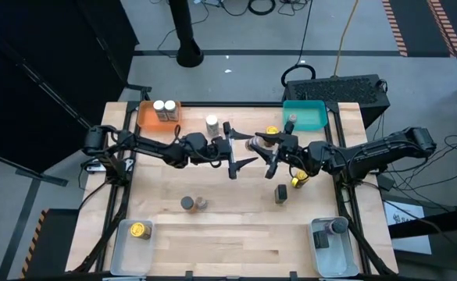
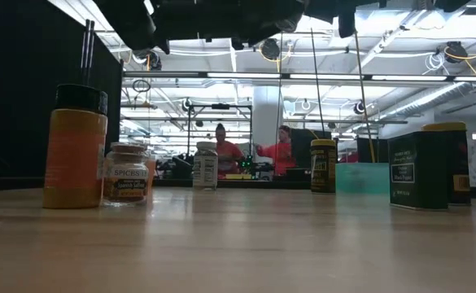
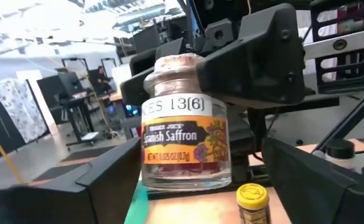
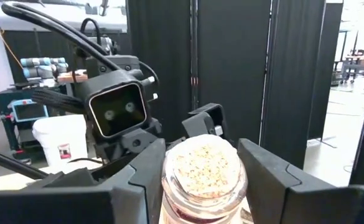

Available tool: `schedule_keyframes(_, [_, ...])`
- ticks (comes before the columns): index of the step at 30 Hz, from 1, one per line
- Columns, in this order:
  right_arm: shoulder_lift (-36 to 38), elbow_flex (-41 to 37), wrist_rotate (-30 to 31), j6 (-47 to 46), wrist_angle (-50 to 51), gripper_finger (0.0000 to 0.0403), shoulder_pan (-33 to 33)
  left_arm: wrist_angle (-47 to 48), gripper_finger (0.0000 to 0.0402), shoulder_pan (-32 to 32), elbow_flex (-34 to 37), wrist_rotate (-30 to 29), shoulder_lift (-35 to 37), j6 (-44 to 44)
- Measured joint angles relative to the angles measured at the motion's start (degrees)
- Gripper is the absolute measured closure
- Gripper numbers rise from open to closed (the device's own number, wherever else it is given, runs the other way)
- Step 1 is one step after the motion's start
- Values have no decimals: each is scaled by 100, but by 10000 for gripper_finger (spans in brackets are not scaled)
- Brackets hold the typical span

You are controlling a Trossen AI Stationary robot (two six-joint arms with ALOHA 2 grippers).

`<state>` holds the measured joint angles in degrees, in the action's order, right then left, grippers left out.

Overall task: Sort spices by type
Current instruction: Put the brown seasoning bottle into the blue bin

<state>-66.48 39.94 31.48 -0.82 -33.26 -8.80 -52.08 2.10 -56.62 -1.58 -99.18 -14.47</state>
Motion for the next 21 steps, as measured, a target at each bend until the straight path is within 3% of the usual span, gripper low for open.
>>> schedule_keyframes(10, [4, 0, -19, -53, 98, 253, -37, 20, 199, 1, 0, -38, 0, -111])
schedule_keyframes(18, [23, 0, -11, -174, 367, 253, -46, 191, 202, -24, 4, -63, 0, -233])
schedule_keyframes(21, [126, 0, -45, -280, 649, 214, -86, 380, 202, -28, 1, -53, 0, -277])
